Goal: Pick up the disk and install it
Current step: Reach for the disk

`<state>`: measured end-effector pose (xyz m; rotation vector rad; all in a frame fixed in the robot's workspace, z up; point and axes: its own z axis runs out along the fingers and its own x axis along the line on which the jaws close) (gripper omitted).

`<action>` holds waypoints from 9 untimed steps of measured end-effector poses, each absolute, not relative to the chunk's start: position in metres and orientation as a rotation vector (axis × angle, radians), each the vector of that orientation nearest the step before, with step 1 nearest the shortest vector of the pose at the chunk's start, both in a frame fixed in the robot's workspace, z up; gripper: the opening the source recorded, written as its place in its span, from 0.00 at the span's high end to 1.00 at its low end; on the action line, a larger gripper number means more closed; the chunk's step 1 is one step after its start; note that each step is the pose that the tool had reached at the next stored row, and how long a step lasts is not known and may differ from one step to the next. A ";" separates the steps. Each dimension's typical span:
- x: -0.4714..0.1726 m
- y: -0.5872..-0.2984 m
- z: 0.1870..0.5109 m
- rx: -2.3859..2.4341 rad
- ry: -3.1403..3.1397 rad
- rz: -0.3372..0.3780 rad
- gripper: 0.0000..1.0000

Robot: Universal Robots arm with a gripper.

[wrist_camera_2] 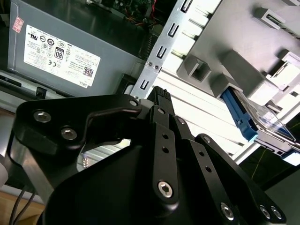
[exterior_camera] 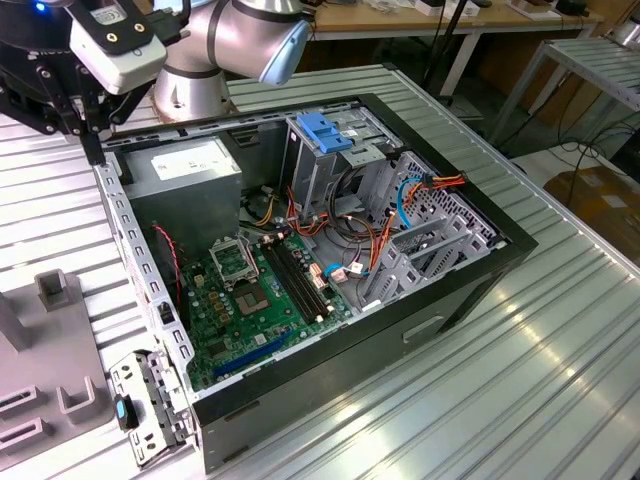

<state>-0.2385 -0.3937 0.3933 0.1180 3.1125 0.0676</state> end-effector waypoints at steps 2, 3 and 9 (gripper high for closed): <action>-0.241 -0.394 0.393 0.118 3.112 0.068 0.89; -0.242 -0.394 0.393 0.118 3.113 0.068 0.89; -0.248 -0.394 0.393 0.118 3.113 0.068 0.89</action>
